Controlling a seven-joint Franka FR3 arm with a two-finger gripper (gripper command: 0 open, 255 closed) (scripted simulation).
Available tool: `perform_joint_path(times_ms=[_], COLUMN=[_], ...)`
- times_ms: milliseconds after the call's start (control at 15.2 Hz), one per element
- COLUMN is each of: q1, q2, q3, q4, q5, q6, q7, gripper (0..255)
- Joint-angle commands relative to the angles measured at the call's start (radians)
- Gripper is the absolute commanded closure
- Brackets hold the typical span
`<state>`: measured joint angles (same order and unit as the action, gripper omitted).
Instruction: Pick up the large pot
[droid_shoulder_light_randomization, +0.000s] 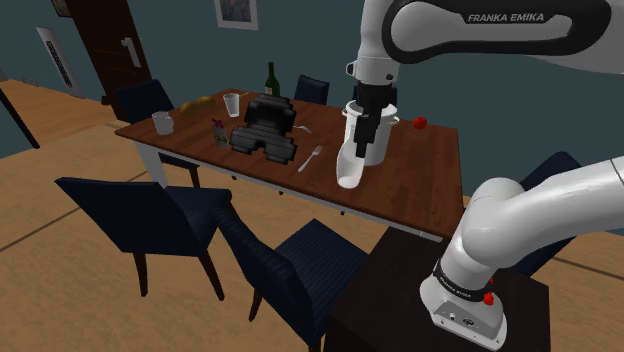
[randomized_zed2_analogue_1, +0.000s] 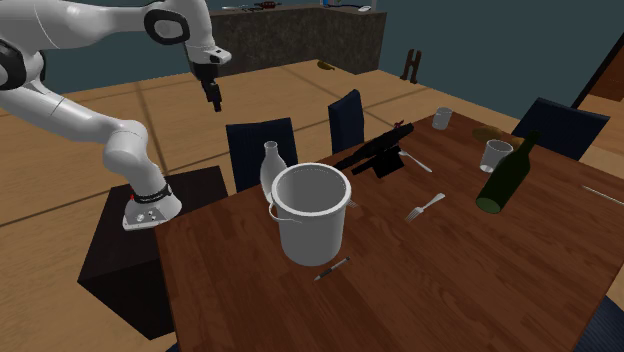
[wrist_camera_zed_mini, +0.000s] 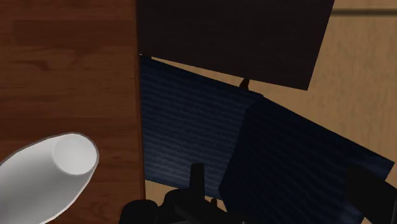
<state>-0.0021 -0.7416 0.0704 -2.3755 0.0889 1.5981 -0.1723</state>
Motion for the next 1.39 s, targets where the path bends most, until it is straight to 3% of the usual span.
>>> perform_joint_path(times_ms=[0,726,1320], q1=[0.0,-0.088,-0.131], q2=[0.0,0.194,0.424], q3=[0.0,-0.193,-0.343], q4=[0.0,0.068,0.224], q5=[0.0,-0.11,-0.113], q6=[0.0,0.17,0.283], q7=[0.0,-0.214,-0.39], gripper=[0,0,0])
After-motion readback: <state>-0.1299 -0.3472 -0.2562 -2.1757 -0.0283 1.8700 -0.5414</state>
